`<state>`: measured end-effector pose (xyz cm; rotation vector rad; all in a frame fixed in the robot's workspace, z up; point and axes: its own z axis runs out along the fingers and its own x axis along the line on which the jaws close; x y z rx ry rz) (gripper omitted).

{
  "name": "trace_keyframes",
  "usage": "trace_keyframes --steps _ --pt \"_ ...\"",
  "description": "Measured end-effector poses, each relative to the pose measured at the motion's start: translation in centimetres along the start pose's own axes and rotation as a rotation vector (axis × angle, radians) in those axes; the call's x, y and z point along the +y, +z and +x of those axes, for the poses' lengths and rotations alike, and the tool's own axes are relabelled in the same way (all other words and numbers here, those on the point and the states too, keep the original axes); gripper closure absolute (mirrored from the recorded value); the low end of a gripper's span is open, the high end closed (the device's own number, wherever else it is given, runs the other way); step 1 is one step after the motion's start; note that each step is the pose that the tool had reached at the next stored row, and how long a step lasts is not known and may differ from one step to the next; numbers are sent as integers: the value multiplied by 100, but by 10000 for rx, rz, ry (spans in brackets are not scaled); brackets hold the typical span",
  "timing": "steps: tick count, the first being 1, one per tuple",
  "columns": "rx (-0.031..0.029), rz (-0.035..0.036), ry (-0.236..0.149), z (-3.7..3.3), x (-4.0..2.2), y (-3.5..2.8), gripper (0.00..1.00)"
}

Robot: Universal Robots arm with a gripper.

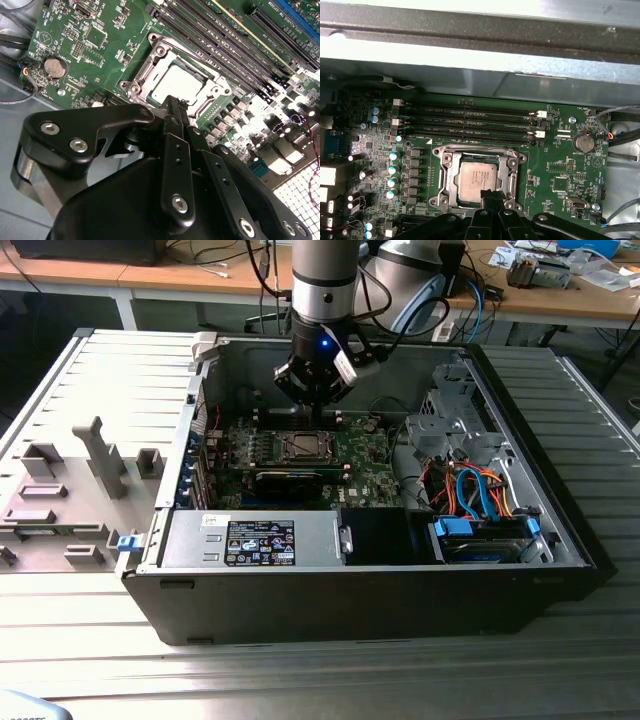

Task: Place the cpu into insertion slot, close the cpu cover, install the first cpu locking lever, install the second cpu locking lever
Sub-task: 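Install the second cpu locking lever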

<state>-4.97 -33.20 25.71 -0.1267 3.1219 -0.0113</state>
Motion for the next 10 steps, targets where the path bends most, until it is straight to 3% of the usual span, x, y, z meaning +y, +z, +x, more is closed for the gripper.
trace_keyframes --steps 7,10 --pt "1 1 1 3 -36 0 89" --pt "0 0 1 7 -79 0 89"
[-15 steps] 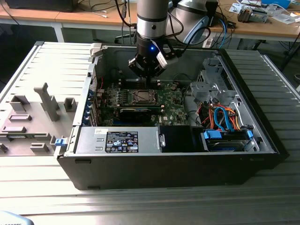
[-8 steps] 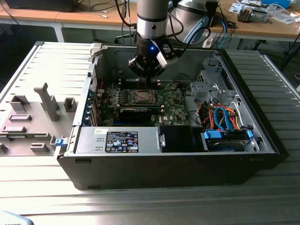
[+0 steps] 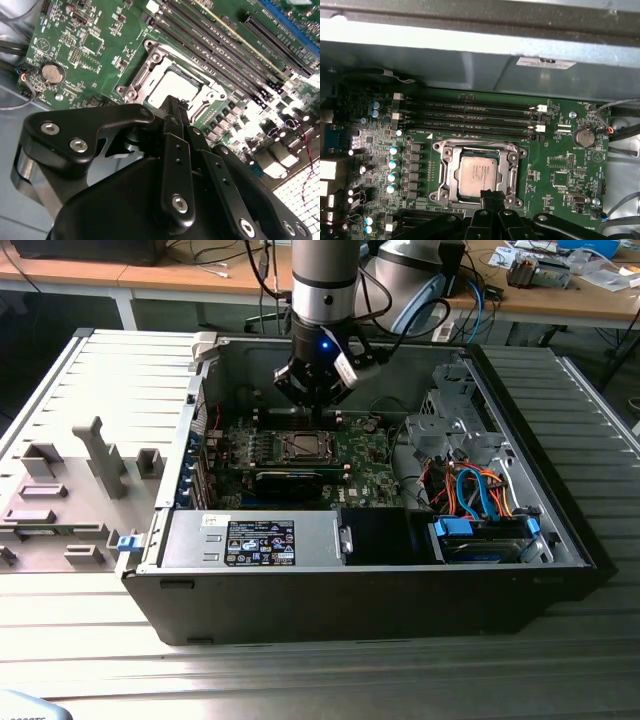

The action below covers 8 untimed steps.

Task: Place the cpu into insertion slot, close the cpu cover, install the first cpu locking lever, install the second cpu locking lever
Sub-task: 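Install the second cpu locking lever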

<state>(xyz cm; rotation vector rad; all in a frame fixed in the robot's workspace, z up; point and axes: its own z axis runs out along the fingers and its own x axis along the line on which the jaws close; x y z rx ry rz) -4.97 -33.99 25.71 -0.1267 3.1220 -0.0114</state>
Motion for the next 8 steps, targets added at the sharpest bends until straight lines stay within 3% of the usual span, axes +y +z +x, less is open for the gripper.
trace_keyframes --steps 8 --pt "0 0 0 8 -95 1 89"
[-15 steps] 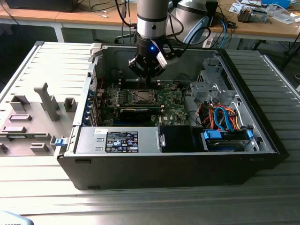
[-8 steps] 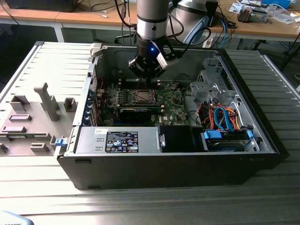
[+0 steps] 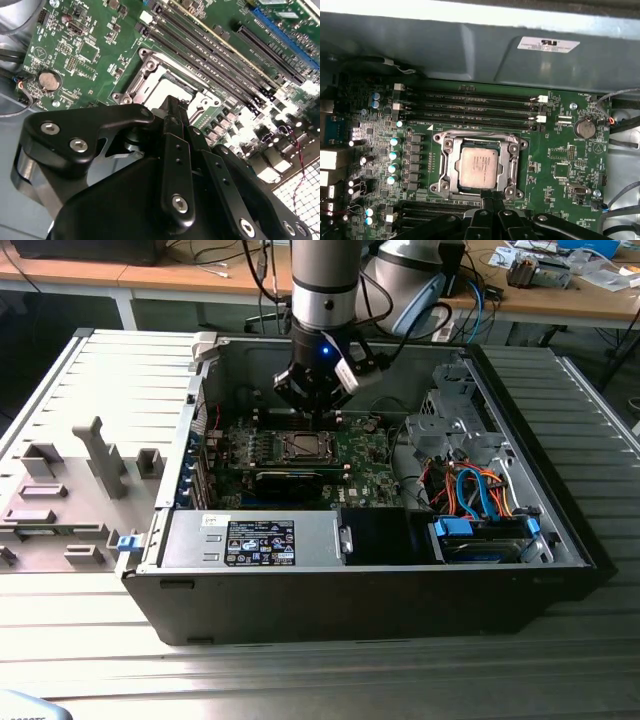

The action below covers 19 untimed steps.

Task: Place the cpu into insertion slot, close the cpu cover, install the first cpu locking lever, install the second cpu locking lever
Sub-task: 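Install the second cpu locking lever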

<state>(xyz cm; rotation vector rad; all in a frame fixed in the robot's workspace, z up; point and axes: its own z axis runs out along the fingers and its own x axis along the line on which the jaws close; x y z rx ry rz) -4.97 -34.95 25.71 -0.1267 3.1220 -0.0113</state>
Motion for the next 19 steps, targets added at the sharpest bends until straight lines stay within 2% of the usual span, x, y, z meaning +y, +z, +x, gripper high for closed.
trace_keyframes --steps 3,4,7,9,11,17,19 --pt "-1 -7 0 3 -42 0 89" --pt "-14 -177 3 5 -67 1 89" --pt "-59 -715 13 7 -87 1 89" --pt "-84 -1020 18 10 -126 2 89" --pt "-88 -1087 18 14 -169 2 89" --pt "-98 -1210 22 25 -299 3 89" --pt "-105 -1284 23 28 -338 4 89"
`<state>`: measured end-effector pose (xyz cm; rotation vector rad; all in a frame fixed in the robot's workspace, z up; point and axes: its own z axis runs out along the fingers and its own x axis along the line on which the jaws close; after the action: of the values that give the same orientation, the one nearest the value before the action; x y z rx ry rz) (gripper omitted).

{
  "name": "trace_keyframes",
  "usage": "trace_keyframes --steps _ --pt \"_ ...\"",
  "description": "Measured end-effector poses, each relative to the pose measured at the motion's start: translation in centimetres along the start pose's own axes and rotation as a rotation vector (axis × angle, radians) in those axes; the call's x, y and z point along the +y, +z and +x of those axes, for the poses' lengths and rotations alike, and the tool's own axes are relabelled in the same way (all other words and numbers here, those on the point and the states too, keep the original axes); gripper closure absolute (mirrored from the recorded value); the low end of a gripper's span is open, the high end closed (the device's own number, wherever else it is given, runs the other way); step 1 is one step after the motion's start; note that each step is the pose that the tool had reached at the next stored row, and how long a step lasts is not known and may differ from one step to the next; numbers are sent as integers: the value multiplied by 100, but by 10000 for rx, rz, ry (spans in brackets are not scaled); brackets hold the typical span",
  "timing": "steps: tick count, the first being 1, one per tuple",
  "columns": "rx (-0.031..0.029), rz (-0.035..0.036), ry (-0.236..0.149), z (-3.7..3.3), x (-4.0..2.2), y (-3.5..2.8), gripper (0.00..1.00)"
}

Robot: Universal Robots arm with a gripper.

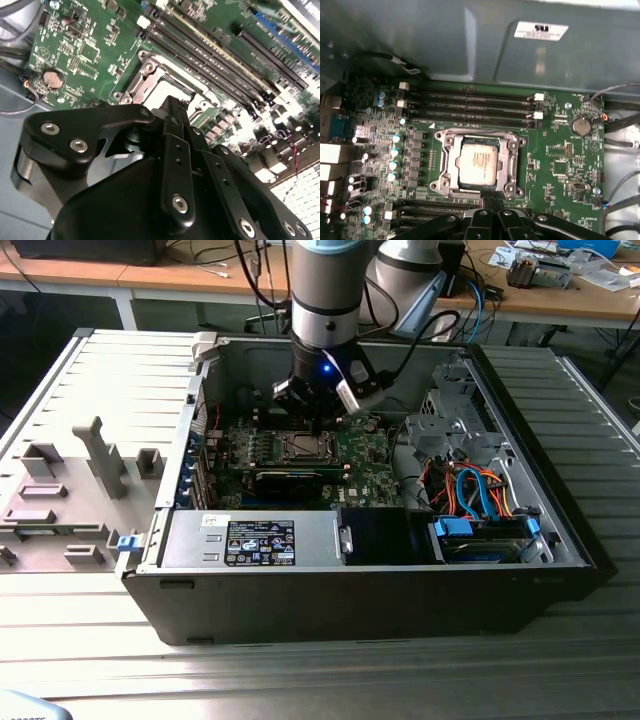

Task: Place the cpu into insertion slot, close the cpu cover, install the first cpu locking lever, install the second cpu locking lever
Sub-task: 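Install the second cpu locking lever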

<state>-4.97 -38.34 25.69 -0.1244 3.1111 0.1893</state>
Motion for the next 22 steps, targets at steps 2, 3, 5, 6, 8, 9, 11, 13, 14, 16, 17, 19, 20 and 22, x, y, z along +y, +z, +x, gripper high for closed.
trace_keyframes --steps 2,3,5,6,8,9,11,13,14,16,17,19,20,22 --pt "-7 -95 1 3 -37 -4 89" --pt "-14 -170 2 5 -52 -4 89" --pt "-31 -378 5 7 -78 -5 89" --pt "-44 -547 8 9 -96 -5 89" --pt "-56 -688 11 12 -126 -5 89" --pt "-56 -689 12 13 -131 -4 89" --pt "-57 -697 12 14 -142 -1 89" --pt "-58 -720 12 16 -146 2 89" --pt "-59 -730 12 18 -150 3 89" --pt "-61 -749 12 25 -162 12 89" --pt "-60 -752 12 28 -166 15 89" --pt "-61 -757 10 32 -172 22 89" --pt "-61 -758 11 33 -174 25 89" --pt "-61 -763 12 38 -177 37 89"
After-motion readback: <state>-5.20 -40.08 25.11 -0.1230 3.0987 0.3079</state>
